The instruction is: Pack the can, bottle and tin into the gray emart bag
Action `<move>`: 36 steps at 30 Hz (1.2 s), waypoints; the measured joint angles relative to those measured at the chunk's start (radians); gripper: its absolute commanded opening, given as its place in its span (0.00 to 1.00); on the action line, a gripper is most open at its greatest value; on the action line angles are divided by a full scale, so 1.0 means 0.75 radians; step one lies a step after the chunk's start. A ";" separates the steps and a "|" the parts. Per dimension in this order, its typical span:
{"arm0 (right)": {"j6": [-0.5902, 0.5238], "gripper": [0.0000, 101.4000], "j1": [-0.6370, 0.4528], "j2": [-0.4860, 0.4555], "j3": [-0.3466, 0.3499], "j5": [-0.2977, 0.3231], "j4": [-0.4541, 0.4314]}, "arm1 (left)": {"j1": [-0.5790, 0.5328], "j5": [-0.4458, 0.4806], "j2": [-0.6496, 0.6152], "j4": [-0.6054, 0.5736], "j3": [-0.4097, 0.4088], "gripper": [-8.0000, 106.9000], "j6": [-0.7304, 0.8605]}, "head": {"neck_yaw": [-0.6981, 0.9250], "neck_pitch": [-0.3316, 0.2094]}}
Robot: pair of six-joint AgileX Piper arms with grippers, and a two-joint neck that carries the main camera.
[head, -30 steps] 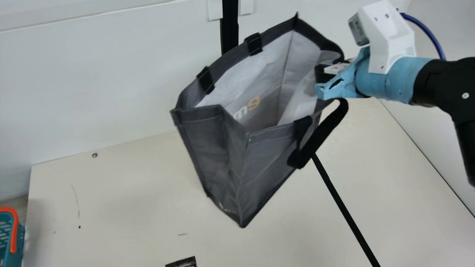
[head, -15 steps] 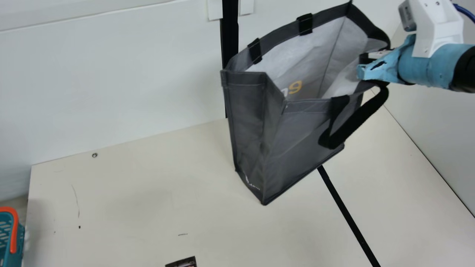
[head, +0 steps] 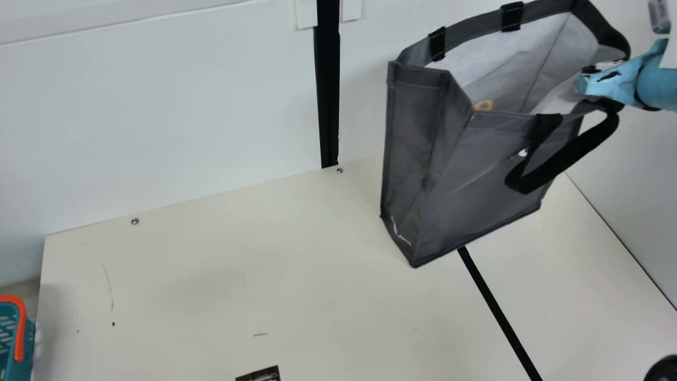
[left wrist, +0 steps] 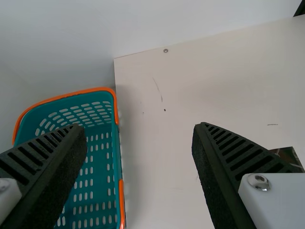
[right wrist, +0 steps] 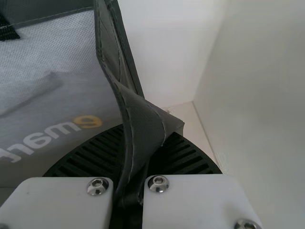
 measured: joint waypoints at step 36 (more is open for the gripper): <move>0.060 0.49 -0.216 0.273 -0.366 0.027 -0.058 | 0.000 0.000 0.000 0.000 0.000 0.85 0.000 | 0.000 0.000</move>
